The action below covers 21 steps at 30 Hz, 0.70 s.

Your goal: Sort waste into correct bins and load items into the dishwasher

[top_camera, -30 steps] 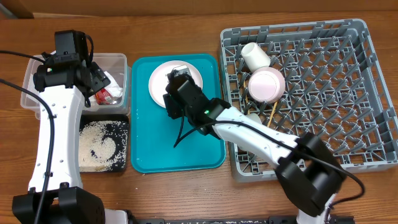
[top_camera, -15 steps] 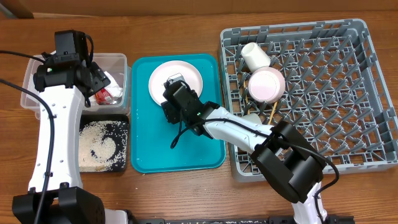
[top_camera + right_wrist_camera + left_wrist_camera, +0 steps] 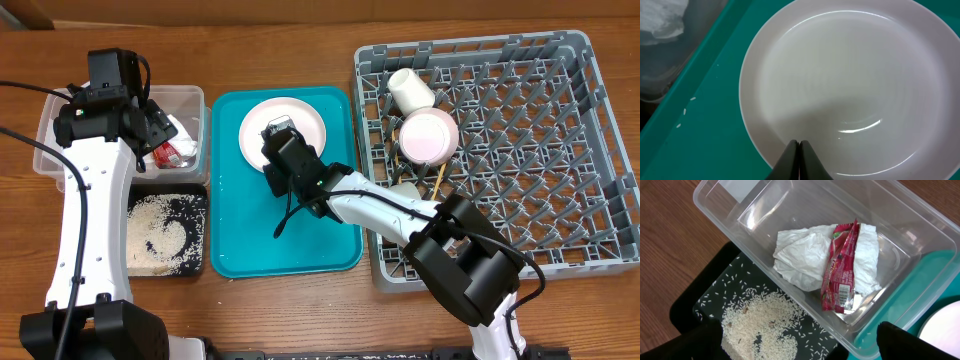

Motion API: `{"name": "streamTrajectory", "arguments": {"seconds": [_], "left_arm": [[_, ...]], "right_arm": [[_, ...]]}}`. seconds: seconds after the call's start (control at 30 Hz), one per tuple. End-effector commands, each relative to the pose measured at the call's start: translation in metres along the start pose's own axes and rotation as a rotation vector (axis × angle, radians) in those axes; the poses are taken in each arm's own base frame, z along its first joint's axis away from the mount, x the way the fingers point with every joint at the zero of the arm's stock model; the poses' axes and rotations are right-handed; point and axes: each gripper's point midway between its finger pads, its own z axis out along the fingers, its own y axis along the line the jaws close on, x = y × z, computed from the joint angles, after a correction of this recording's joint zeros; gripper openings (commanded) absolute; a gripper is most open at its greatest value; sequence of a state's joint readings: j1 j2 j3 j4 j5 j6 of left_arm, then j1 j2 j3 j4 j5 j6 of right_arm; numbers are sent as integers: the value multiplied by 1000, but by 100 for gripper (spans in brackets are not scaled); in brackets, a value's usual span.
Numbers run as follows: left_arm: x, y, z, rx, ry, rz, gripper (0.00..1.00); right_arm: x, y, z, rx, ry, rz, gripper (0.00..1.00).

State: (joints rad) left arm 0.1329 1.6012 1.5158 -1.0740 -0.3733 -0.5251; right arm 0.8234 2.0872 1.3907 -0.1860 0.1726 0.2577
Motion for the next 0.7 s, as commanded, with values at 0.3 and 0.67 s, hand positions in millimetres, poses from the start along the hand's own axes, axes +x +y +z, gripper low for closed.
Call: {"name": "streamTrajectory", "arguments": {"seconds": [0.3, 0.67], "left_arm": [[-9, 0, -10, 22, -29, -31, 100], [-9, 0, -10, 21, -29, -31, 99]], "right_arm": [[-14, -7, 2, 8, -36, 18, 4], [5, -27, 23, 45, 13, 35, 4]]}}
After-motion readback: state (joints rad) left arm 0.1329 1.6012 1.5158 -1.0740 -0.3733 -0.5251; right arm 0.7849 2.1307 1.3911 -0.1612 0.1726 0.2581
